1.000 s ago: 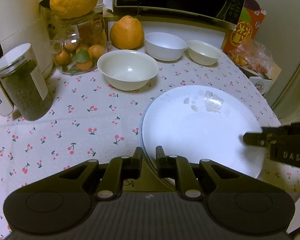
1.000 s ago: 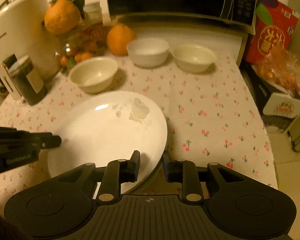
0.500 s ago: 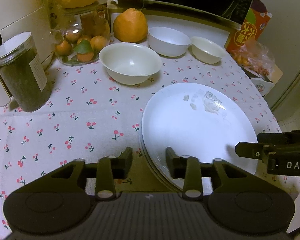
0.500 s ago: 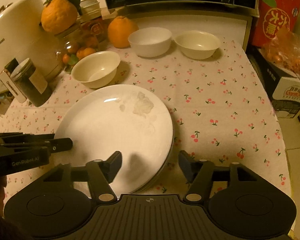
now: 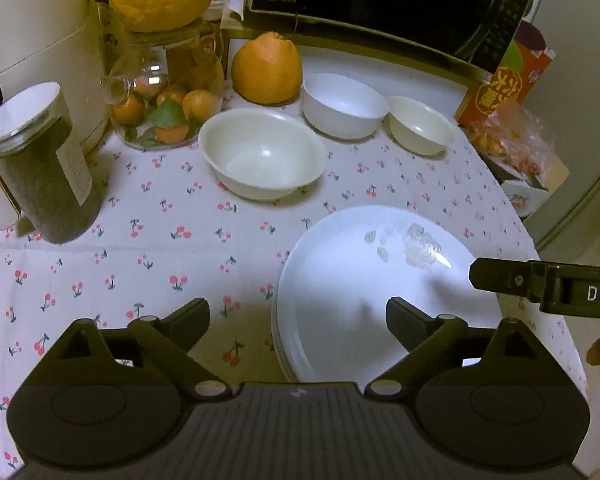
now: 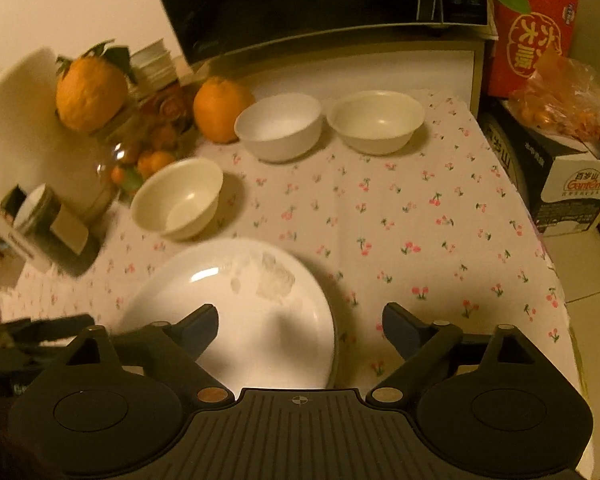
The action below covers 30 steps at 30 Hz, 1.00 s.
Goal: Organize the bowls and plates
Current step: 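Move both grippers to the white bowl beside the pomelo and close on its rim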
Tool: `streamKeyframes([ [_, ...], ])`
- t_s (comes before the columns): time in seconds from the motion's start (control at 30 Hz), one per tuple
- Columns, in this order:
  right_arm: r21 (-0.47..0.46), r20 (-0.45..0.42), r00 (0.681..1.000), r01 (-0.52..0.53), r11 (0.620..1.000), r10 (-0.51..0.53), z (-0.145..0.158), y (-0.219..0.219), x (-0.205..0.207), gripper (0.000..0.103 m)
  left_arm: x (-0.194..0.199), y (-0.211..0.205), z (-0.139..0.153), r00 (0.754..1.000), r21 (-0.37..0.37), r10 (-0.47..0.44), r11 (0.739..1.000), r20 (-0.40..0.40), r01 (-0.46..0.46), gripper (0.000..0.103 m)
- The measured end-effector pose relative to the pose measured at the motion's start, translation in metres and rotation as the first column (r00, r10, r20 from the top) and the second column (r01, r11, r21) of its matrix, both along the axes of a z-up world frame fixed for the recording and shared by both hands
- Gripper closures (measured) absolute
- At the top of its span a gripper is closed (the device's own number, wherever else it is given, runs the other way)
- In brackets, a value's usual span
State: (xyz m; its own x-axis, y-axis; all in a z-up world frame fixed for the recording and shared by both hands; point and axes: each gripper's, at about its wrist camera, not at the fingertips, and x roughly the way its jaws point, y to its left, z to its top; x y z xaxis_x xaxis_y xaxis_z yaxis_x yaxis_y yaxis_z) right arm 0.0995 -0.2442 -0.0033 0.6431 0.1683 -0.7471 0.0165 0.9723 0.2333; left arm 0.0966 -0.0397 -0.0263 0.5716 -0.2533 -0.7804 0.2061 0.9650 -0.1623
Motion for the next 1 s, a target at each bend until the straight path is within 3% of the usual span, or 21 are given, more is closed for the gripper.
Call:
streamKeyframes([
  [0.2, -0.002, 0.025, 1.0, 0.014, 1.0, -0.014, 0.006, 0.006, 0.014, 0.009, 0.013, 0.0, 0.008, 0.999, -0.008, 0.038, 0.999, 0.015, -0.038, 0.001],
  [0.53, 0.044, 0.068, 0.996, 0.058, 0.997, -0.061, 0.019, 0.005, 0.047, 0.006, 0.042, -0.002, 0.024, 0.995, -0.019, 0.079, 0.997, 0.053, -0.078, 0.0],
  [0.87, 0.213, 0.018, 0.986, 0.156, 0.964, -0.164, 0.012, -0.023, 0.089, 0.005, 0.094, -0.013, 0.033, 0.994, -0.015, 0.065, 0.998, 0.088, -0.064, 0.0],
  [1.0, 0.292, 0.009, 0.974, 0.214, 0.932, -0.226, 0.005, -0.038, 0.106, 0.005, 0.116, -0.017, 0.031, 0.992, -0.02, 0.066, 0.998, 0.106, -0.064, 0.001],
])
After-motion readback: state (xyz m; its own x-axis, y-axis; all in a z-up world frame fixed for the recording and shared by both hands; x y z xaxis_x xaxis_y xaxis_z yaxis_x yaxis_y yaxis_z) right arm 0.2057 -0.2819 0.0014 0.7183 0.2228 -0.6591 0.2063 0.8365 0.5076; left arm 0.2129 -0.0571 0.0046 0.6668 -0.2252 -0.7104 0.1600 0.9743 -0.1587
